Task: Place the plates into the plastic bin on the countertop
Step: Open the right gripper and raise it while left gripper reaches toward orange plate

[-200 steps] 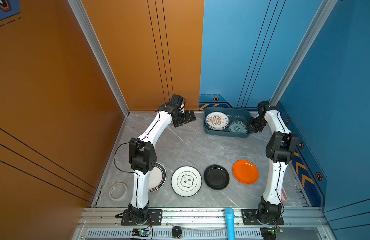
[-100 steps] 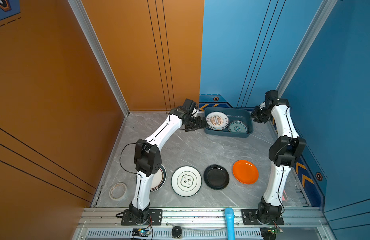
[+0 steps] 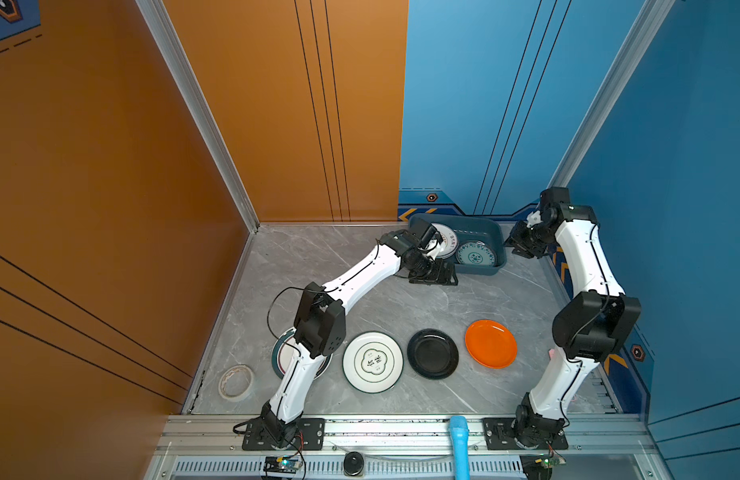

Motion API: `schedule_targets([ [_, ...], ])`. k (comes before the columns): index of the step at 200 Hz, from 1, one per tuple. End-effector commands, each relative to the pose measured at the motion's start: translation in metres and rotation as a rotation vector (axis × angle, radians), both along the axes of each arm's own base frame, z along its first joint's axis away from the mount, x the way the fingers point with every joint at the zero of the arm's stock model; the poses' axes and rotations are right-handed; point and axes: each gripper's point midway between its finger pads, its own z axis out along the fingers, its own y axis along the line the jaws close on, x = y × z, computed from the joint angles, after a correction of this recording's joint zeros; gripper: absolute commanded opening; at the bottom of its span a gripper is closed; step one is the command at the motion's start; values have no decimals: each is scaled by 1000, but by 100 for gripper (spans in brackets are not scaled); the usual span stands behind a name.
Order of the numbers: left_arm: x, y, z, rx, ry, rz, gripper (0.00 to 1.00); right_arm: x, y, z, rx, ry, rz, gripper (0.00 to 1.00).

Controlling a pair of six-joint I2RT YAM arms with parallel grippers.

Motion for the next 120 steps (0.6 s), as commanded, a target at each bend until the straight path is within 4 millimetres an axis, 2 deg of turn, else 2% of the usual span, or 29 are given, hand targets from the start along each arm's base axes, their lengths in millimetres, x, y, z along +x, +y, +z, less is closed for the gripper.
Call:
schedule_targets([
  [1,-20,-23,-11,-11,28,-83,93,-15,3,15,-4,-44,4,39],
  [19,-30,-37,-20,-14,50,-113,92,-25,3,21,-8,-56,2,39],
  [24,-33,-41,-21,-19,53,-122,92,-31,3,14,-6,-34,1,39],
  [49,-45,-55,-26,-37,77,-164,90,-42,2,14,-3,-35,-8,39],
  [96,-65,-68,-43,-37,121,-220,88,-55,4,15,1,-33,-9,39],
  [120,-68,-71,-56,-27,144,-229,87,-59,8,11,7,-23,-8,39],
])
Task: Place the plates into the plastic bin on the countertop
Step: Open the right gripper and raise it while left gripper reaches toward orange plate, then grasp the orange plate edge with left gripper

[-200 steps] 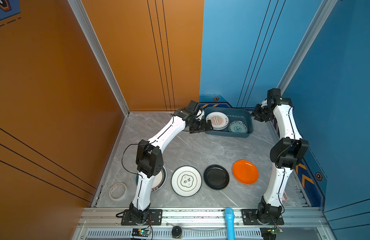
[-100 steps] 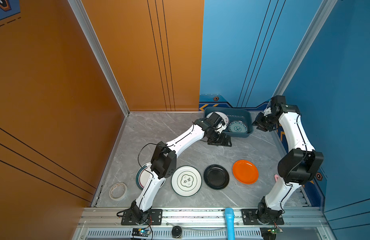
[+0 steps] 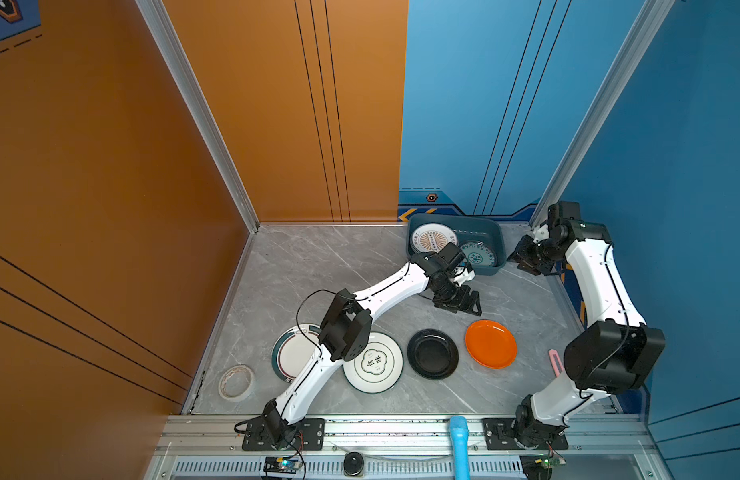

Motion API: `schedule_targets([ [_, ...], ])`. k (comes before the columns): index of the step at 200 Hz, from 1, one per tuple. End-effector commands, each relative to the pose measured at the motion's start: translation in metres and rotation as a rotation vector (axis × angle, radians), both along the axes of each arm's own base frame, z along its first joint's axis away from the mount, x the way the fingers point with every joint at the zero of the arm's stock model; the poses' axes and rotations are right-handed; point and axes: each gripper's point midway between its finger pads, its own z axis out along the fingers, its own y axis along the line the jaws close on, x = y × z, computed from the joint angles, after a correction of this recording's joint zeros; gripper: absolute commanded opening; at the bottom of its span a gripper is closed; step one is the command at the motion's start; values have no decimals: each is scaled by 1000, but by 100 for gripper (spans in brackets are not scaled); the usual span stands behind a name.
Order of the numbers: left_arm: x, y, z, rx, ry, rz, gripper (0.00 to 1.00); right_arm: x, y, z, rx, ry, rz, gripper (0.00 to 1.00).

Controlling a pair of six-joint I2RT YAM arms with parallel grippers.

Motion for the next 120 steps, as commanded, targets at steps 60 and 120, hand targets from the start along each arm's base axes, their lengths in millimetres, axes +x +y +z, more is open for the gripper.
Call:
schedule_targets([
  [60,-6,-18,-38,4,73,-52,78,-2,7,6,1,-19,12,39],
  [120,-15,-21,-55,17,125,-64,69,-3,7,-1,-2,-2,17,40],
])
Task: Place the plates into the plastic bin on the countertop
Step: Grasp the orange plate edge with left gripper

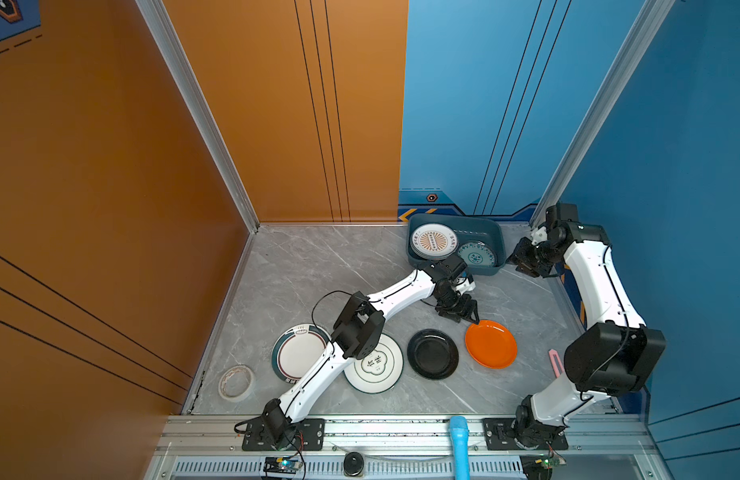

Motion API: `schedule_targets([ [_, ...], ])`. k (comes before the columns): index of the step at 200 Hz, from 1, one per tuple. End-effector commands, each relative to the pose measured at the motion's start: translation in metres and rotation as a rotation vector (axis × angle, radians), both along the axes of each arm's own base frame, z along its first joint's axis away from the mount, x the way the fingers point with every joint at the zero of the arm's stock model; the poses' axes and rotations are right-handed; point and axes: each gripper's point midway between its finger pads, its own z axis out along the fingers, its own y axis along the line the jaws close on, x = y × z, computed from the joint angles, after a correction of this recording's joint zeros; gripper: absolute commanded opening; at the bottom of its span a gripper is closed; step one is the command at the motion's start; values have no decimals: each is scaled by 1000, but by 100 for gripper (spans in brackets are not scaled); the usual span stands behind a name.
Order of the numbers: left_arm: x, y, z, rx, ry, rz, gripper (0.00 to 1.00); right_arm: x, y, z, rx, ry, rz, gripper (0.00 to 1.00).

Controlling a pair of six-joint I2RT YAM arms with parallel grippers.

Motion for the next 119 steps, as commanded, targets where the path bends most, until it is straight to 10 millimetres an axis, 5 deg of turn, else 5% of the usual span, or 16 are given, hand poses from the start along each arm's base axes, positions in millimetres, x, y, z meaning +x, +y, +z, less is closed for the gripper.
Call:
schedule_targets([
  [1,-15,-6,-3,-8,45,-33,68,0,2,1,-2,-7,7,40],
  [119,-32,-7,-38,63,88,-53,47,1,8,-7,3,14,26,40],
])
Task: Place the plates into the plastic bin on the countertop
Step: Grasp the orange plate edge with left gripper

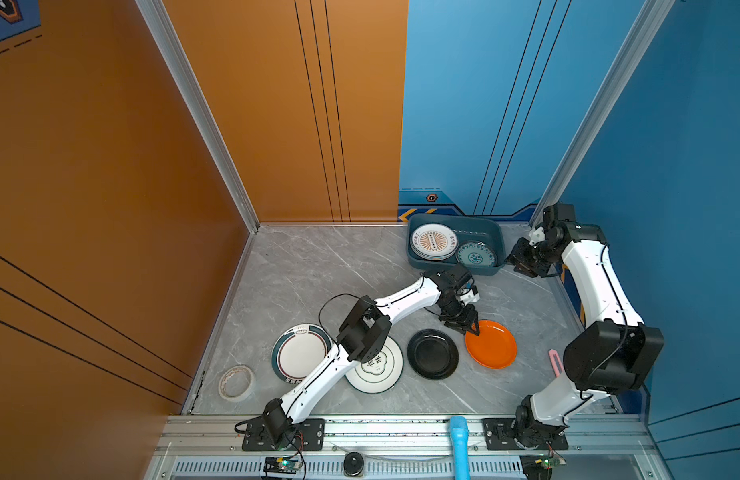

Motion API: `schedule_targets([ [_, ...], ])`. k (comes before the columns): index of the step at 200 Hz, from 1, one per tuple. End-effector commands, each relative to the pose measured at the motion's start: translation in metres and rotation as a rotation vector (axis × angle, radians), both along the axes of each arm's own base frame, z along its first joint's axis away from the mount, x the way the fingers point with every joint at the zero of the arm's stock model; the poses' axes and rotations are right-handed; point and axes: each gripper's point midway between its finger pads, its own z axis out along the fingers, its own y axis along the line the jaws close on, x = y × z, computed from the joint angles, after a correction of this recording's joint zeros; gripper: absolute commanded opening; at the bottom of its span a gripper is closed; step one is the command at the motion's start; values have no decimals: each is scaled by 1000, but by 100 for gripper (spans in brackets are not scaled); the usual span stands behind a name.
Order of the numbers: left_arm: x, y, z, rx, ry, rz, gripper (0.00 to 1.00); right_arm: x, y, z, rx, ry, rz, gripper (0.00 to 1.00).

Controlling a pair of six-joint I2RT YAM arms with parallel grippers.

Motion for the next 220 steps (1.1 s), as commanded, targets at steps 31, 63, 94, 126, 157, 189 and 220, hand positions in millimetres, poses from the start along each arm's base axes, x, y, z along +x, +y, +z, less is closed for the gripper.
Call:
schedule_targets([
  [31,-5,4,-19,57,20,0,33,-4,4,-5,1,7,13,40],
  [63,-3,7,-19,72,4,7,24,-9,5,-2,-1,2,14,40],
  [94,0,8,-15,75,-14,11,16,-12,5,1,-1,-5,11,40],
  [126,5,10,-10,68,-26,16,6,-13,4,6,0,-19,6,40],
  [157,9,11,-3,57,-32,20,0,-14,3,9,0,-28,-1,40],
  [189,11,15,16,26,-39,17,0,-15,0,12,-7,-36,-10,40],
  [220,15,27,47,-14,-46,21,0,-14,-8,15,-9,-44,-29,40],
])
